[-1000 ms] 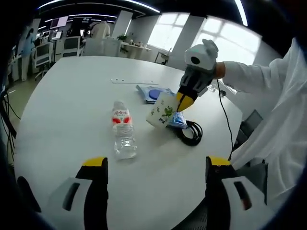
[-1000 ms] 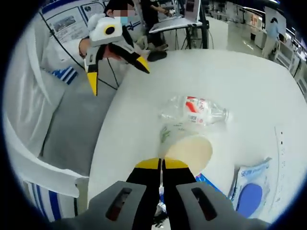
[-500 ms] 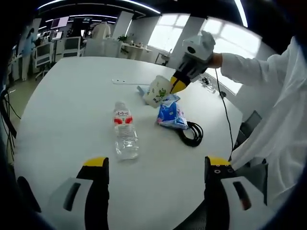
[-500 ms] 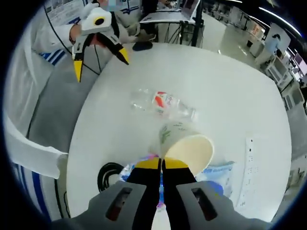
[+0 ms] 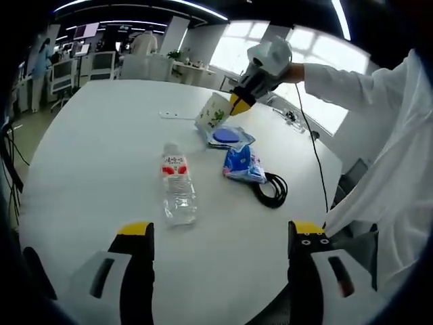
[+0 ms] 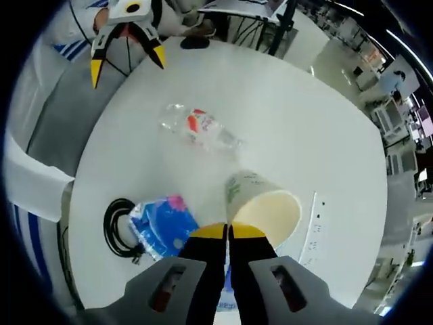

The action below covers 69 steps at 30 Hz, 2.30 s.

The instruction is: Arrange the tabletop items into an orderly group along one side of the table until the central work area is clear of visible clutter.

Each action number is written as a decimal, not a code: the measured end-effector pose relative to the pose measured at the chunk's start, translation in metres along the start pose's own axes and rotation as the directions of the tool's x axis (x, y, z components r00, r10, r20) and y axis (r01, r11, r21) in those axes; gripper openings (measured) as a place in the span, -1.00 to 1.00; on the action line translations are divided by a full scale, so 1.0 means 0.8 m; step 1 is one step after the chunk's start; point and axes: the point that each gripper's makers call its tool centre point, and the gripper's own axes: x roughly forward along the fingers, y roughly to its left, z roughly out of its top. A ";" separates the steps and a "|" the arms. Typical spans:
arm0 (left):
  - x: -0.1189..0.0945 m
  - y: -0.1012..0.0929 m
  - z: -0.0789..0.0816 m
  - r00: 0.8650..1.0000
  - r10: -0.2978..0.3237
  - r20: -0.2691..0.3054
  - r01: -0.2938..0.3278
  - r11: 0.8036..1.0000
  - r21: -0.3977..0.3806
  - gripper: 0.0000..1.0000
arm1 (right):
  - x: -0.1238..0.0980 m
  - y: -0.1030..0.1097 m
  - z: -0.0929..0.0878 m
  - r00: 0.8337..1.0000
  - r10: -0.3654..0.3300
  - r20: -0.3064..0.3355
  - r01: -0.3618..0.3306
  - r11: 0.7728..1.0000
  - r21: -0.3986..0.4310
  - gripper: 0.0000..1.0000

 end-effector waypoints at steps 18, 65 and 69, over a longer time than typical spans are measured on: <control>0.003 0.009 -0.003 1.000 0.006 0.004 -0.006 1.000 -0.014 0.64 | 0.028 -0.030 -0.019 0.987 -0.036 -0.159 -0.006 0.966 -0.260 -1.00; 0.015 0.027 -0.019 1.000 0.007 0.003 -0.007 0.998 -0.062 0.60 | 0.090 -0.040 -0.038 0.955 -0.038 -0.293 -0.117 0.864 -0.490 -0.90; 0.016 0.027 -0.018 1.000 0.004 0.004 -0.004 0.998 -0.063 0.59 | 0.089 -0.043 -0.037 0.957 -0.055 -0.283 -0.098 0.862 -0.498 -0.79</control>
